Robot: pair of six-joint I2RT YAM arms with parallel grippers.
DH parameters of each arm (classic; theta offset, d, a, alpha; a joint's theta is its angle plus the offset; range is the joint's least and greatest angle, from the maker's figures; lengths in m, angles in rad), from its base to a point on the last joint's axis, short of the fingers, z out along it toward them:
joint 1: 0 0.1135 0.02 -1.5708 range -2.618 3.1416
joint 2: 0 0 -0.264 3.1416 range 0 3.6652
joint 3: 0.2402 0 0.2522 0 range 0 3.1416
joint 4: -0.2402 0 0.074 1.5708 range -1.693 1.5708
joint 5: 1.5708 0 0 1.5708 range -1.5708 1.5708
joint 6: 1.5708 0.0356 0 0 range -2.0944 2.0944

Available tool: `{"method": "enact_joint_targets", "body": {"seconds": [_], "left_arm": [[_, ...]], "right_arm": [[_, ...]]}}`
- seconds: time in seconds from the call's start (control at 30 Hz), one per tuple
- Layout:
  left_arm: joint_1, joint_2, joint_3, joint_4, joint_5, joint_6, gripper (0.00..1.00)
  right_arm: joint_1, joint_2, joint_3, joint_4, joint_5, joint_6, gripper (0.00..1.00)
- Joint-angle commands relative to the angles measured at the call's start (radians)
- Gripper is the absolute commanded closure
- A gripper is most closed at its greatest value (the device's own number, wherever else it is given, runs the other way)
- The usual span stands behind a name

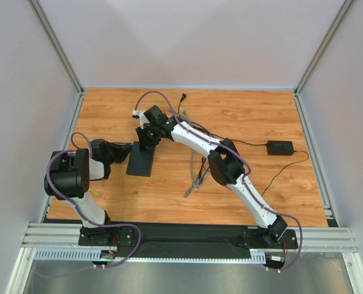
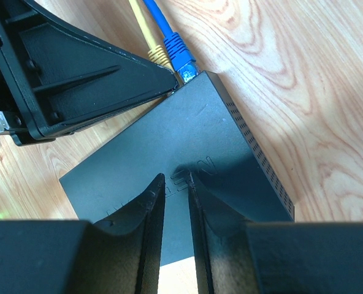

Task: Pull the plug from the switch port

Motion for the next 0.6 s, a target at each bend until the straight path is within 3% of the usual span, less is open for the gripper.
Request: {"method": "enact_joint_targets", "body": {"seconds": [0.0,0.07,0.23,0.3,0.43,0.57], "left_arm": [[-0.005,0.012,-0.016,0.059,-0.034,0.025,0.94],[-0.005,0.009,-0.019,0.063,-0.04,0.032,1.0],[0.004,-0.004,-0.047,0.078,-0.067,0.025,1.0],[0.016,0.026,-0.059,0.153,-0.054,0.02,1.0],[0.044,0.156,-0.134,0.514,-0.017,-0.081,1.0],[0.05,0.294,-0.163,0.745,-0.006,-0.127,1.0]], "right_arm": [[-0.019,0.076,-0.012,-0.125,0.062,-0.007,0.76],[-0.019,0.081,-0.014,-0.126,0.067,0.006,0.76],[-0.028,0.092,-0.015,-0.139,0.104,0.053,0.83],[-0.03,0.099,-0.002,-0.151,0.111,0.061,0.85],[-0.03,0.116,0.009,-0.166,0.117,0.07,0.86],[-0.028,0.116,0.011,-0.166,0.114,0.07,0.86]]}}
